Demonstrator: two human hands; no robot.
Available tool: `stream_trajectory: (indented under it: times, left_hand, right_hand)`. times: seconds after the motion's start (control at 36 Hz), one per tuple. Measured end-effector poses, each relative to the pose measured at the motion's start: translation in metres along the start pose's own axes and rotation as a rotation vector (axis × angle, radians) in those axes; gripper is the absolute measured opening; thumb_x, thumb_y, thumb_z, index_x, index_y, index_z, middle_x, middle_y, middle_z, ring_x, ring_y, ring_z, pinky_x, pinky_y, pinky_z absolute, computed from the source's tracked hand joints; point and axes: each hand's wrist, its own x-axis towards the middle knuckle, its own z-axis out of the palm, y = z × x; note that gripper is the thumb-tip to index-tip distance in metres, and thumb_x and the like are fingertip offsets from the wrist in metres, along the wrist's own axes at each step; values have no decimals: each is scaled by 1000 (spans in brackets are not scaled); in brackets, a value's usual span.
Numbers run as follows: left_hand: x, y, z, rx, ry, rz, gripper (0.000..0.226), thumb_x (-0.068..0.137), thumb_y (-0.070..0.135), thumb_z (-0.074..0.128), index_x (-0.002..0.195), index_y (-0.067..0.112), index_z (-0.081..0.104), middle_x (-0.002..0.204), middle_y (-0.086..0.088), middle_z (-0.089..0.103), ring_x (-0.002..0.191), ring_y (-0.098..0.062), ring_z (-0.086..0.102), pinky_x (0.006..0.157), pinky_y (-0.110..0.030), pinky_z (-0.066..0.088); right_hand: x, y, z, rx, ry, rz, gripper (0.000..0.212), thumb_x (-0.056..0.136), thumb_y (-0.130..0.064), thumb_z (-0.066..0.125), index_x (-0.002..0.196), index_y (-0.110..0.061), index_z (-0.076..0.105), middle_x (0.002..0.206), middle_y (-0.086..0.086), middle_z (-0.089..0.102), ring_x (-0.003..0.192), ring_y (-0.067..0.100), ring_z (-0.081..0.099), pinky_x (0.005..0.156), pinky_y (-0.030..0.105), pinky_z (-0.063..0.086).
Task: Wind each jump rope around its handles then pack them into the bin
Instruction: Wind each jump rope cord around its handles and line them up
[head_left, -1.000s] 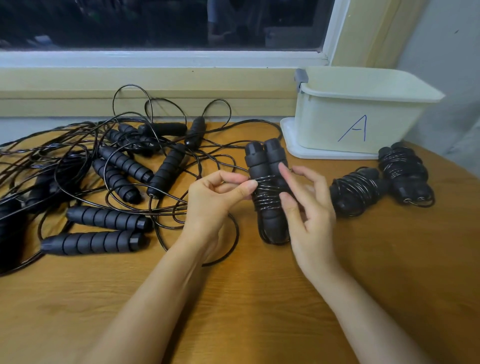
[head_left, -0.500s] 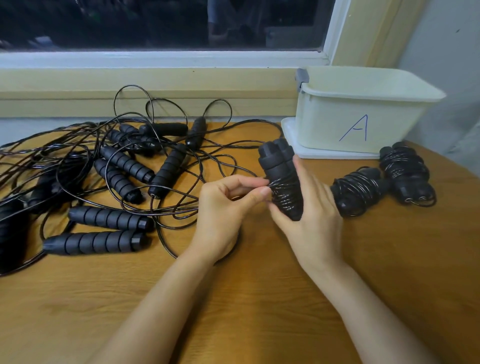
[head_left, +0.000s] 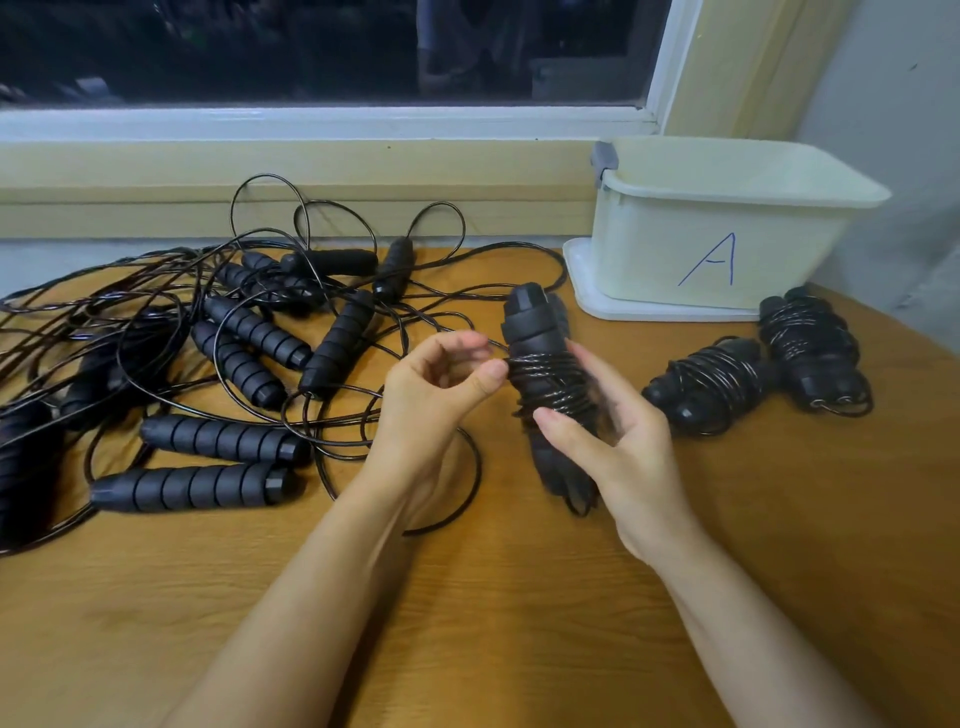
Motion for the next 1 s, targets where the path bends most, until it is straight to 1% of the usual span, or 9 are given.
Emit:
stream_trajectory:
  times: [0.08, 0.19, 0.33, 0.42, 0.47, 0.53, 0.64, 0.81, 1.0]
  left_hand:
    - [2, 2, -3, -47, -115, -113, 58, 77, 24, 71, 132, 13, 57, 120, 1, 69, 110, -2, 63, 86, -15, 49]
    - [0, 7, -5, 66, -270, -114, 48, 91, 30, 57, 133, 7, 58, 127, -5, 66, 125, -13, 56, 107, -30, 37]
    - [-4, 10, -1, 40, -190, -88, 44, 89, 29, 59, 126, 4, 61, 115, -5, 71, 109, -12, 64, 93, -20, 47]
    - [-5, 9, 2, 15, -116, -76, 43, 86, 25, 62, 123, 3, 63, 108, -7, 73, 98, -10, 68, 82, -15, 49]
    - [-6, 9, 5, -9, -69, -75, 43, 83, 24, 65, 120, 2, 64, 104, -11, 74, 92, -11, 70, 78, -13, 50]
    - [-8, 8, 8, -12, -37, -77, 43, 80, 23, 68, 116, 0, 64, 100, -12, 74, 87, -9, 70, 73, -12, 50]
    - [-8, 8, 9, -18, -31, -98, 40, 77, 22, 71, 110, -1, 66, 88, -3, 73, 78, -5, 69, 68, -12, 50]
    - [-4, 14, 3, 23, -55, -151, 44, 72, 29, 74, 107, 4, 69, 87, -1, 74, 83, -8, 69, 79, -20, 50]
    - [-3, 21, 2, -3, -68, -221, 38, 71, 33, 74, 102, 11, 70, 83, 3, 73, 73, -6, 66, 90, -32, 42]
  right_hand:
    - [0, 1, -1, 76, -33, 34, 62, 78, -30, 76, 136, -24, 55, 131, -4, 64, 125, 10, 57, 99, 23, 47]
    - [0, 1, -3, 94, -66, 39, 59, 79, -35, 71, 135, -26, 57, 134, 1, 58, 127, 16, 55, 108, 41, 45]
    - [1, 0, -3, 57, -85, -1, 56, 87, -34, 68, 140, -32, 50, 139, -5, 59, 133, 13, 51, 112, 45, 40]
    - [0, 0, 0, -24, -73, -40, 54, 90, -25, 65, 141, -30, 46, 138, -10, 58, 132, 4, 49, 108, 26, 42]
    - [-1, 1, 4, -134, -20, -84, 58, 86, -30, 70, 140, -25, 48, 137, -9, 55, 129, -1, 48, 102, 12, 39]
    - [0, 3, 5, -201, 20, -100, 61, 82, -36, 75, 136, -28, 49, 131, -10, 55, 123, -3, 51, 96, 7, 38]
    - [-2, 2, 4, -73, 23, -25, 62, 82, -30, 70, 140, -25, 50, 127, -12, 63, 119, 0, 58, 94, 14, 46]
    - [-1, 1, 1, 109, 29, 60, 54, 81, -30, 74, 131, -29, 54, 122, -4, 69, 116, 13, 64, 93, 28, 53]
    - [3, -2, -4, 377, -2, 283, 57, 76, -35, 68, 131, -26, 55, 119, 5, 71, 112, 21, 67, 86, 30, 56]
